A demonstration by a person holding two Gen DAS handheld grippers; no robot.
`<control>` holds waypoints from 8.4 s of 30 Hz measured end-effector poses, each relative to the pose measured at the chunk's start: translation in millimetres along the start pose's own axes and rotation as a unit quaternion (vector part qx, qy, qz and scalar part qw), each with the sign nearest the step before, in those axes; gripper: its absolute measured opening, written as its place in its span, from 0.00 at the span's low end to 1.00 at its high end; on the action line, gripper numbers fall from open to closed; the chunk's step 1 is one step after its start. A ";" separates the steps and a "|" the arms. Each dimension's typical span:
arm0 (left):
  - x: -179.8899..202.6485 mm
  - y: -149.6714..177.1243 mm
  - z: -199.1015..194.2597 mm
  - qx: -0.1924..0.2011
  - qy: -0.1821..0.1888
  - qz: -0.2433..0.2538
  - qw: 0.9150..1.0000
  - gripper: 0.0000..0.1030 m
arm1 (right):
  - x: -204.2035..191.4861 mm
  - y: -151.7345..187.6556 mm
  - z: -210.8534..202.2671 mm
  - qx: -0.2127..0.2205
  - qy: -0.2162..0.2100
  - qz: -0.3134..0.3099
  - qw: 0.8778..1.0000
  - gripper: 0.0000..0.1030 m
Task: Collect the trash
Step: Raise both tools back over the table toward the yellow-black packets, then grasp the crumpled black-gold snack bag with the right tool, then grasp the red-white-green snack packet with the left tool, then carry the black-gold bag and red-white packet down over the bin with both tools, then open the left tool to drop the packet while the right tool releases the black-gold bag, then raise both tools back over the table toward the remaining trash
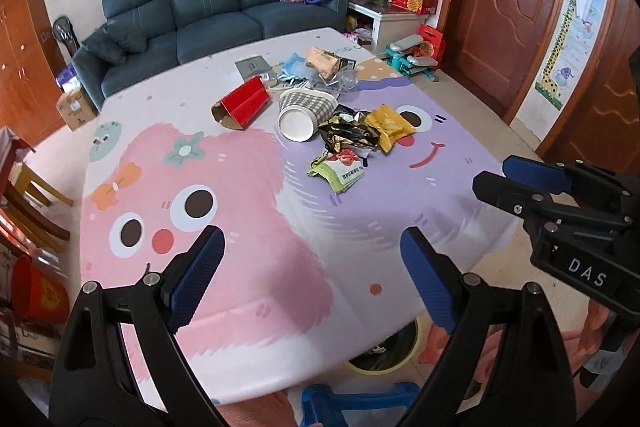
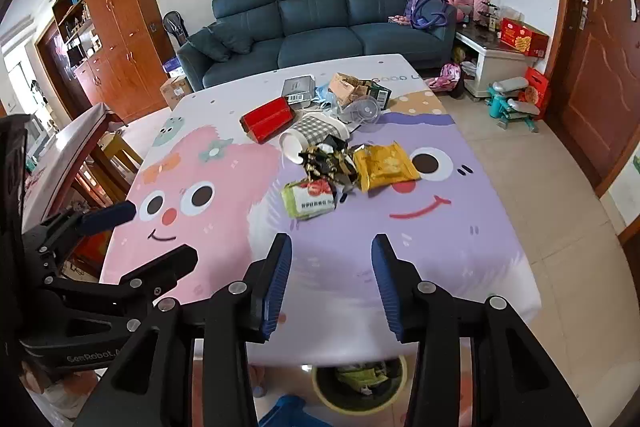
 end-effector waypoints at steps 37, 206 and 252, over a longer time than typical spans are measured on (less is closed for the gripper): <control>-92.5 -20.9 159.0 -0.112 0.006 -0.069 0.991 0.86 | -40.9 -67.2 250.2 -0.080 0.033 -0.133 0.987 0.60; 234.4 241.8 182.3 -0.160 0.155 0.201 0.954 0.76 | 206.5 324.4 208.9 -0.240 0.084 0.210 0.944 0.52; 90.1 131.5 22.5 -0.058 0.056 0.075 0.994 0.75 | 79.8 232.4 68.6 -0.170 -0.032 0.138 0.975 0.85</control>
Point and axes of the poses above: each gripper's, at about its wrist camera, not at the fingertips, and z roughly the way its jaws point, x to its right, y to its underside, the point moved 7 cm from there along z, roughly the way its jaws point, and after that the axes turned 13 degrees about z, right-handed, at the moved point
